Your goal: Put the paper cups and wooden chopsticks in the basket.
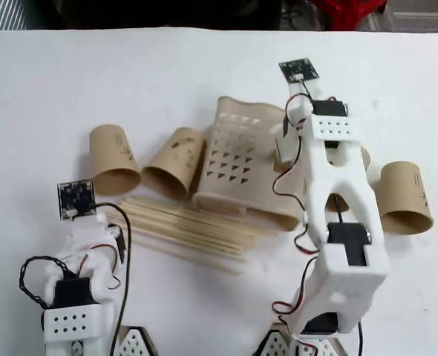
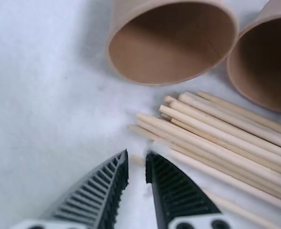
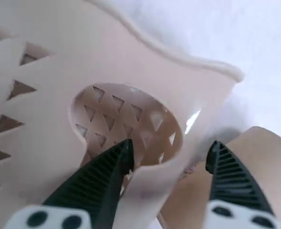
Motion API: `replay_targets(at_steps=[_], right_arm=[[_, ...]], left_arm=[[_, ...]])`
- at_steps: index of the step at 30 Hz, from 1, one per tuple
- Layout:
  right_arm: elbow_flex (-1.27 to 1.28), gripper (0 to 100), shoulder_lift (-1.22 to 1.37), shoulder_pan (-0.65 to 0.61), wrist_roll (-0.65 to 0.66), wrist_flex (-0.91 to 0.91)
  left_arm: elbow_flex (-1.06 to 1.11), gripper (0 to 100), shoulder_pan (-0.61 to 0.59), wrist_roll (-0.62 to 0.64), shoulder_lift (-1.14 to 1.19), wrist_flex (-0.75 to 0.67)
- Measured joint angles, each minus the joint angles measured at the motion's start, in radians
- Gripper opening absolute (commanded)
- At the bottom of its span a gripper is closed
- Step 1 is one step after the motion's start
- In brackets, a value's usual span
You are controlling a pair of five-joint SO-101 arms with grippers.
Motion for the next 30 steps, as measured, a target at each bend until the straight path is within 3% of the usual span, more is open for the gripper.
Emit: replay_targets(at_steps=[8, 19, 30], right_arm=[[-0.002, 1.7, 0.061, 0.006, -0.003, -0.08], [-0.025, 1.6, 0.095, 0.009, -0.009, -0.132], [-0.028, 1.6, -0.101, 0.028, -0.175, -0.13]], left_arm=[[0.0, 8, 0.0, 0.0, 0.0, 0.0], [0.0, 8, 0.0, 0.0, 0.0, 0.0], [0.0, 8, 0.0, 0.0, 0.0, 0.0]])
